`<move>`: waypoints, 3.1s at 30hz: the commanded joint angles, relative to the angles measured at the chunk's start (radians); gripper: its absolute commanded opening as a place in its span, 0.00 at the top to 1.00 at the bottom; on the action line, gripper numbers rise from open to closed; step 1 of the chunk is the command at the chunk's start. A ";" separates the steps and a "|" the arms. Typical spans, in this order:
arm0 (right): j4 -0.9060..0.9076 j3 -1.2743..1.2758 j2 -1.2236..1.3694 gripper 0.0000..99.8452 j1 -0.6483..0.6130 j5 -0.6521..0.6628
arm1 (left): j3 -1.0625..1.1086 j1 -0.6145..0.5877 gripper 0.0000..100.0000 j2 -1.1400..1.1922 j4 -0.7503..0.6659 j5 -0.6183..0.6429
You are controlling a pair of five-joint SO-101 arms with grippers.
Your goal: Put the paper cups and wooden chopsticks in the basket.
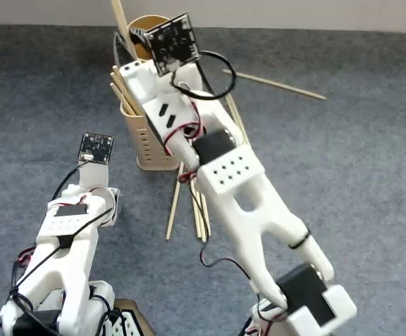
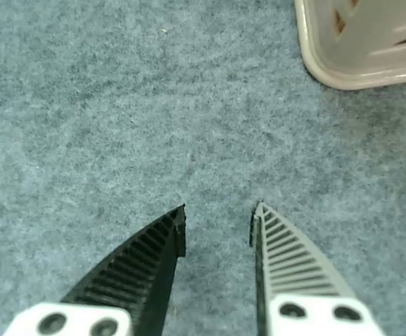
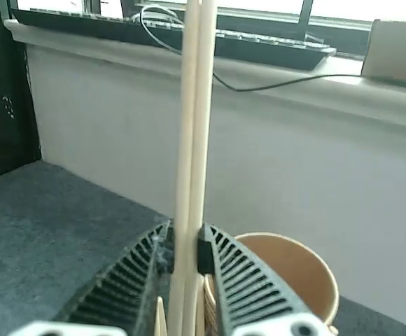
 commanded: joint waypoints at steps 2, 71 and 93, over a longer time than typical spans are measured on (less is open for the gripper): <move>0.004 -0.054 0.064 0.99 0.021 -0.006 | -0.004 0.021 0.82 -0.015 -0.014 -0.003; 0.905 0.329 0.156 0.82 0.067 0.077 | -0.005 0.021 0.82 -0.015 -0.014 -0.005; 0.940 0.565 -0.206 0.82 0.064 -0.141 | -0.005 0.021 0.82 -0.015 -0.014 -0.005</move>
